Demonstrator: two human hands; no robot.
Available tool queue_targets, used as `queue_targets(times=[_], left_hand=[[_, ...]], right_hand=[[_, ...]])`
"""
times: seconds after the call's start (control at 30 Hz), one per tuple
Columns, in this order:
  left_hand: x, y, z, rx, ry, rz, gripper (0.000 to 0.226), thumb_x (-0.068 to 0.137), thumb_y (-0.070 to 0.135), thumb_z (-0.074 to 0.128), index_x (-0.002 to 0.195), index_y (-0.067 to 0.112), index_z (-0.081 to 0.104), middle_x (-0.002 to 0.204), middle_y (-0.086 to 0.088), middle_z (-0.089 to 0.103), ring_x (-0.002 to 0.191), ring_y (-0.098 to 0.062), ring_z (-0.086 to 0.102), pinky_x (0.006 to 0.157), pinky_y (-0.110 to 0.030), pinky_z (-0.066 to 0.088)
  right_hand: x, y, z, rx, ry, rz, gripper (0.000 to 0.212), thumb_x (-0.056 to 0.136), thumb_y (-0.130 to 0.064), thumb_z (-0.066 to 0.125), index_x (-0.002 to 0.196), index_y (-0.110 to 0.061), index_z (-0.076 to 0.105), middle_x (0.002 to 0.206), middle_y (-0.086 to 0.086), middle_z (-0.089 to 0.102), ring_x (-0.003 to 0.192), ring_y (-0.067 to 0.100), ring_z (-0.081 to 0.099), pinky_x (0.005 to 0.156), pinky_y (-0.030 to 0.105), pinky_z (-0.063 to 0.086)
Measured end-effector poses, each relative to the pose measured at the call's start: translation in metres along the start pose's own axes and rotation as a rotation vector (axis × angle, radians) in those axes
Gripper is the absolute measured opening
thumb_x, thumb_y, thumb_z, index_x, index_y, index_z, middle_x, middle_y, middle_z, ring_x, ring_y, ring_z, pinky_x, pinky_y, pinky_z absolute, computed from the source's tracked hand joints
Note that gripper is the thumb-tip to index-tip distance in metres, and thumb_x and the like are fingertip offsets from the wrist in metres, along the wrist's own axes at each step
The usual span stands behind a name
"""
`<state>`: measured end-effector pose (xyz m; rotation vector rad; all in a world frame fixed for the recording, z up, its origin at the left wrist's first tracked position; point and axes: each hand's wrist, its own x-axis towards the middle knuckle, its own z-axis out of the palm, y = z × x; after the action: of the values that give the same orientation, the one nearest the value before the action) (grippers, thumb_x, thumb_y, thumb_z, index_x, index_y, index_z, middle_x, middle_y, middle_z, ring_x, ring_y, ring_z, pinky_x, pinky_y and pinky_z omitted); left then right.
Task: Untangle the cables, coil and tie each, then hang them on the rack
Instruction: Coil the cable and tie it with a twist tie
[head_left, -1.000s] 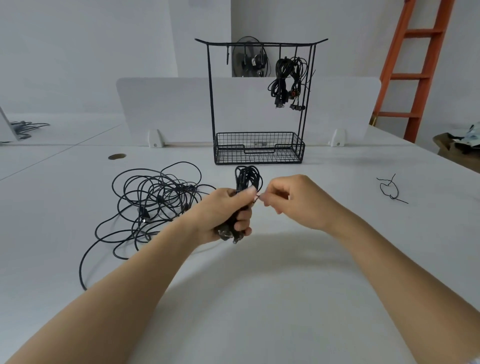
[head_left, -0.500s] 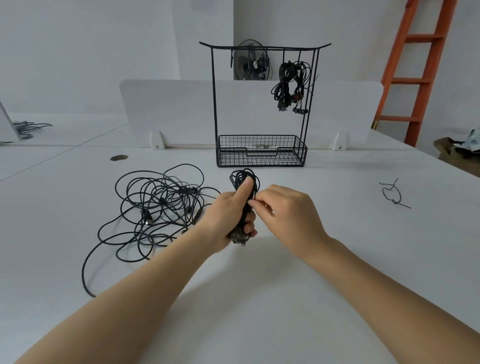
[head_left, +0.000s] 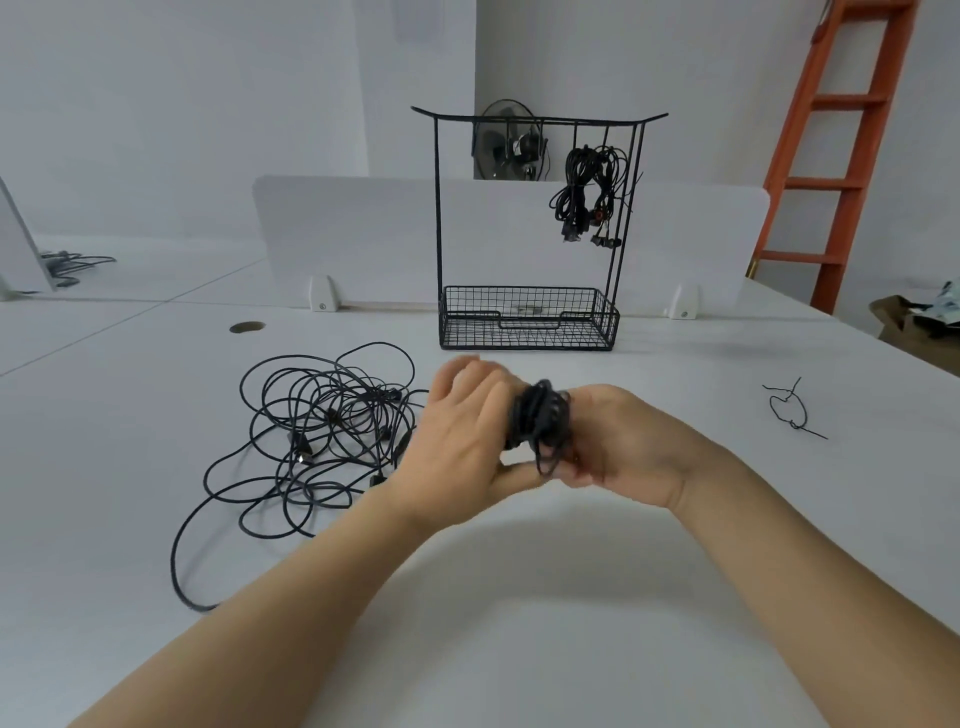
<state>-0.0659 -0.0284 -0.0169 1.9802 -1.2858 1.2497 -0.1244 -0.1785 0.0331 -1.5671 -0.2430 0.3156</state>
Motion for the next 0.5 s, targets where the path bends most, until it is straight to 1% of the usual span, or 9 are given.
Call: queue_targets(times=[0.07, 0.13, 0.17, 0.2, 0.27, 0.3, 0.37, 0.43, 0.5], left_hand=[[-0.002, -0.002, -0.005, -0.108, -0.1, -0.123, 0.055, 0.086, 0.059, 0.042, 0.12, 0.016, 0.042, 0.118, 0.004, 0.044, 0.116, -0.019, 0.038, 0.105, -0.031, 0.026], [-0.002, -0.003, -0.012, -0.4, -0.202, -0.325, 0.056, 0.079, 0.049, 0.042, 0.129, 0.024, 0.039, 0.127, 0.007, 0.039, 0.124, -0.014, 0.035, 0.107, -0.023, 0.025], [0.001, -0.003, -0.016, -0.575, -0.217, -0.476, 0.054, 0.075, 0.047, 0.037, 0.122, 0.024, 0.046, 0.123, 0.003, 0.047, 0.117, -0.012, 0.043, 0.101, -0.019, 0.031], [0.006, -0.001, -0.019, -0.755, -0.205, -0.652, 0.052, 0.072, 0.049, 0.034, 0.109, 0.021, 0.057, 0.11, -0.001, 0.057, 0.102, -0.012, 0.053, 0.09, -0.019, 0.039], [0.015, 0.0, -0.023, -1.062, -0.272, -1.048, 0.059, 0.077, 0.061, 0.035, 0.083, 0.011, 0.066, 0.08, -0.007, 0.067, 0.071, -0.017, 0.06, 0.068, -0.029, 0.043], [0.016, 0.002, -0.021, -1.155, -0.371, -1.161, 0.068, 0.08, 0.067, 0.032, 0.082, 0.008, 0.066, 0.076, -0.009, 0.067, 0.067, -0.019, 0.06, 0.065, -0.031, 0.044], [0.013, 0.005, -0.015, -1.252, -0.484, -1.186, 0.061, 0.081, 0.065, 0.043, 0.094, 0.009, 0.063, 0.086, -0.009, 0.066, 0.079, -0.021, 0.062, 0.07, -0.033, 0.049], [0.011, 0.009, -0.013, -1.33, -0.378, -1.169, 0.034, 0.078, 0.041, 0.061, 0.094, 0.011, 0.062, 0.089, -0.009, 0.063, 0.085, -0.02, 0.062, 0.074, -0.033, 0.05], [0.014, 0.01, -0.016, -1.429, -0.222, -1.155, 0.019, 0.074, 0.016, 0.068, 0.091, 0.012, 0.061, 0.084, -0.008, 0.061, 0.077, -0.017, 0.063, 0.065, -0.028, 0.051]], right_hand=[[0.004, 0.002, -0.003, -0.088, 0.181, -0.114, 0.018, 0.09, -0.014, 0.048, 0.078, -0.003, 0.055, 0.056, 0.002, 0.057, 0.043, 0.011, 0.052, 0.042, 0.018, 0.037], [0.005, 0.003, -0.007, -0.33, 0.375, -0.24, 0.021, 0.097, -0.012, 0.042, 0.077, -0.009, 0.048, 0.063, -0.001, 0.062, 0.053, 0.008, 0.059, 0.05, 0.022, 0.044], [0.004, 0.004, -0.01, -0.508, 0.449, -0.312, 0.022, 0.097, -0.012, 0.041, 0.075, -0.013, 0.045, 0.068, -0.002, 0.062, 0.058, 0.006, 0.059, 0.057, 0.023, 0.045], [0.004, 0.006, -0.012, -0.683, 0.489, -0.371, 0.022, 0.096, -0.013, 0.042, 0.074, -0.016, 0.042, 0.071, -0.004, 0.06, 0.062, 0.005, 0.057, 0.062, 0.025, 0.043], [0.004, 0.013, -0.011, -0.935, 0.488, -0.48, 0.019, 0.095, -0.015, 0.045, 0.076, -0.015, 0.041, 0.068, -0.008, 0.052, 0.059, 0.007, 0.049, 0.06, 0.029, 0.034], [0.004, 0.016, -0.008, -1.036, 0.473, -0.558, 0.017, 0.095, -0.018, 0.046, 0.079, -0.012, 0.044, 0.065, -0.009, 0.048, 0.055, 0.007, 0.045, 0.056, 0.029, 0.031], [0.006, 0.019, -0.002, -1.299, 0.454, -0.747, 0.024, 0.091, -0.023, 0.042, 0.079, -0.005, 0.05, 0.066, -0.002, 0.052, 0.049, 0.015, 0.046, 0.05, 0.028, 0.033], [0.01, 0.021, -0.006, -1.484, 0.464, -0.906, 0.025, 0.088, -0.021, 0.039, 0.078, -0.003, 0.054, 0.076, 0.007, 0.06, 0.057, 0.023, 0.051, 0.053, 0.026, 0.036], [0.014, 0.022, -0.009, -1.504, 0.49, -1.002, 0.016, 0.087, -0.017, 0.042, 0.082, -0.006, 0.051, 0.086, 0.01, 0.063, 0.074, 0.02, 0.049, 0.065, 0.032, 0.037]])
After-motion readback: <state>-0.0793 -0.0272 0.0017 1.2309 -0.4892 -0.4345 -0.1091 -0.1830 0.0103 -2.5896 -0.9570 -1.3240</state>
